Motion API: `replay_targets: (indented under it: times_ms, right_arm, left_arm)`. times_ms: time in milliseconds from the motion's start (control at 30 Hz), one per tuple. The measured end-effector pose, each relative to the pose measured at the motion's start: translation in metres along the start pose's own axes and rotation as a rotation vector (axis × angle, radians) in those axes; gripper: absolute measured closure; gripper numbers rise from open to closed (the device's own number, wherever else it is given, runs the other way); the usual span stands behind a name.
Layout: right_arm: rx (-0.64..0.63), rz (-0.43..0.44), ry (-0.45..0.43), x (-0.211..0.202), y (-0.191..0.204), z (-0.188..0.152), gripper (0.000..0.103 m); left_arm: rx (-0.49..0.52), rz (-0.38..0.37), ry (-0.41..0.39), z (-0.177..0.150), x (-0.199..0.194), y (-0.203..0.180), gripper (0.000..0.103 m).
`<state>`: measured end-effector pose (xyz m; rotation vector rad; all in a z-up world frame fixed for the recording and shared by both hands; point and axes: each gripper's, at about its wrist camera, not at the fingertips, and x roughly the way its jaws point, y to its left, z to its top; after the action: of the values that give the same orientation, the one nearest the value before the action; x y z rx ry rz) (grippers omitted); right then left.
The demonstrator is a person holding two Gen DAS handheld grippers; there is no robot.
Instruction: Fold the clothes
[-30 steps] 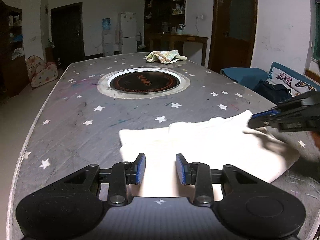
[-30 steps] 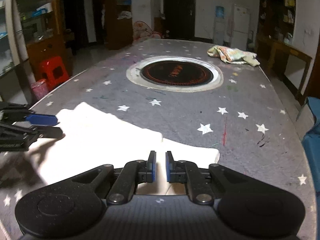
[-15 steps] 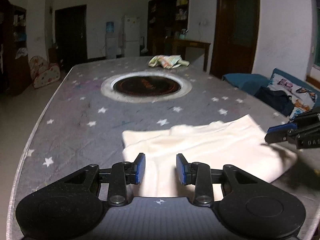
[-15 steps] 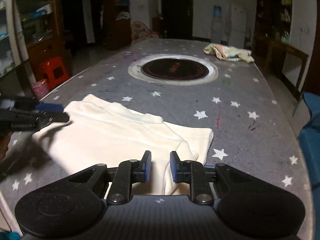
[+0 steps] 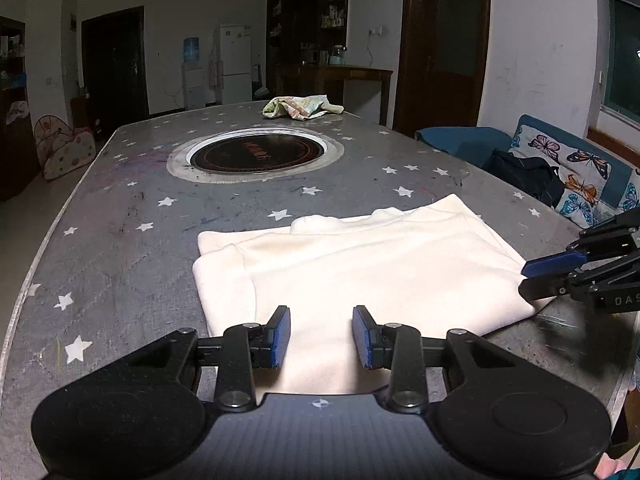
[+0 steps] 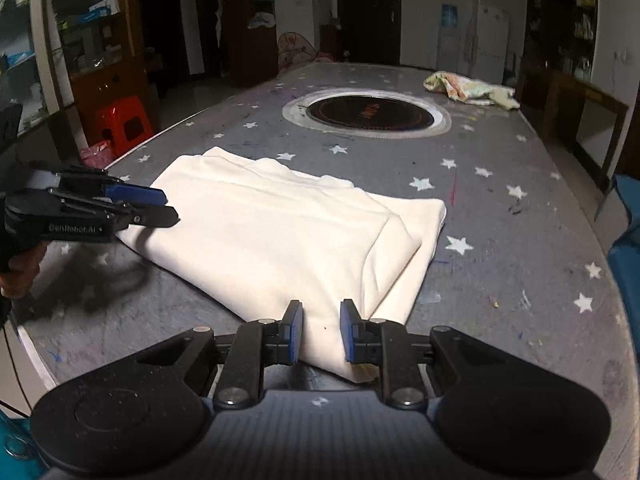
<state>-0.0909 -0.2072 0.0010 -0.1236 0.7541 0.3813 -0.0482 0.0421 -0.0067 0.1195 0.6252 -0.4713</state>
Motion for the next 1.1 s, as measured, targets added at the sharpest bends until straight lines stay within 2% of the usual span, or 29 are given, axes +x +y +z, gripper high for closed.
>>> replay_targets:
  times_ms: [233, 400, 500, 767, 933, 1100]
  right_arm:
    - [0.018, 0.001, -0.035, -0.01, -0.004, 0.016, 0.083]
    - [0.044, 0.009, 0.006, 0.01, -0.006, 0.012, 0.083]
    - [0.046, 0.007, -0.005, 0.007, -0.006, 0.013, 0.083]
    - [0.03, 0.028, -0.071, 0.003, 0.008, 0.029, 0.07]
    - [-0.001, 0.05, -0.029, 0.024, 0.021, 0.028, 0.069]
    - [-0.032, 0.046, -0.028, 0.021, 0.026, 0.031, 0.069]
  left_arm:
    - [0.0, 0.004, -0.002, -0.001, -0.001, 0.0, 0.064]
    - [-0.006, 0.006, 0.001, -0.001, -0.003, 0.001, 0.062]
    - [-0.016, 0.007, 0.002, 0.002, -0.005, 0.002, 0.059]
    - [-0.068, 0.03, -0.012, 0.011, -0.008, 0.005, 0.054]
    - [-0.095, 0.053, 0.017, 0.006, -0.001, 0.011, 0.054]
    - [-0.125, 0.05, -0.018, 0.01, -0.013, 0.018, 0.054]
